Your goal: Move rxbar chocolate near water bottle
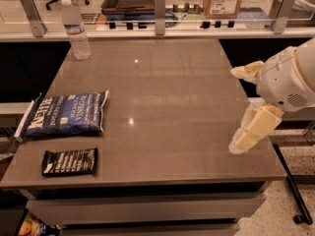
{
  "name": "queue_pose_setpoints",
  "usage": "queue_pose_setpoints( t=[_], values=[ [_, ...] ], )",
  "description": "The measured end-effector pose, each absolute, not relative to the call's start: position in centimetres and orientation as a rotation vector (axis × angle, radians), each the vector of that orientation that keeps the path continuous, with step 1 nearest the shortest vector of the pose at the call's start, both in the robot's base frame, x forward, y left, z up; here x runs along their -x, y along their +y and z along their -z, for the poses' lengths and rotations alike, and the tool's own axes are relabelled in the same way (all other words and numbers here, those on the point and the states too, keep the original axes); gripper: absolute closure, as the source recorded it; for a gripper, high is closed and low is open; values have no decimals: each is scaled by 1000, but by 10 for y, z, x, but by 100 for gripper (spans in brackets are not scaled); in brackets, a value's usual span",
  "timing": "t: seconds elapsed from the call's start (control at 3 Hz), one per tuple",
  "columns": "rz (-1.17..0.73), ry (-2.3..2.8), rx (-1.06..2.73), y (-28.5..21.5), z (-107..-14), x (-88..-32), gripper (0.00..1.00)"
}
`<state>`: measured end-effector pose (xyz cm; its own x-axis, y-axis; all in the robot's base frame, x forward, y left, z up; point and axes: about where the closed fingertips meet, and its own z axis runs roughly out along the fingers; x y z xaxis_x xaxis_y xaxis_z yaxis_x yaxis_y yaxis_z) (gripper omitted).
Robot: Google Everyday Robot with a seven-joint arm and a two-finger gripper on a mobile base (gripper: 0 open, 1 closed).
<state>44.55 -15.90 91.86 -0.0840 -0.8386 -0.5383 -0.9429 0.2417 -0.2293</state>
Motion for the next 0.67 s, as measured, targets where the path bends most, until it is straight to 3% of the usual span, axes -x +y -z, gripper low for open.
queue_pose_setpoints(
  t=[0.67],
  values=[
    [-446, 1823, 1515, -115, -880, -438, 0]
  ],
)
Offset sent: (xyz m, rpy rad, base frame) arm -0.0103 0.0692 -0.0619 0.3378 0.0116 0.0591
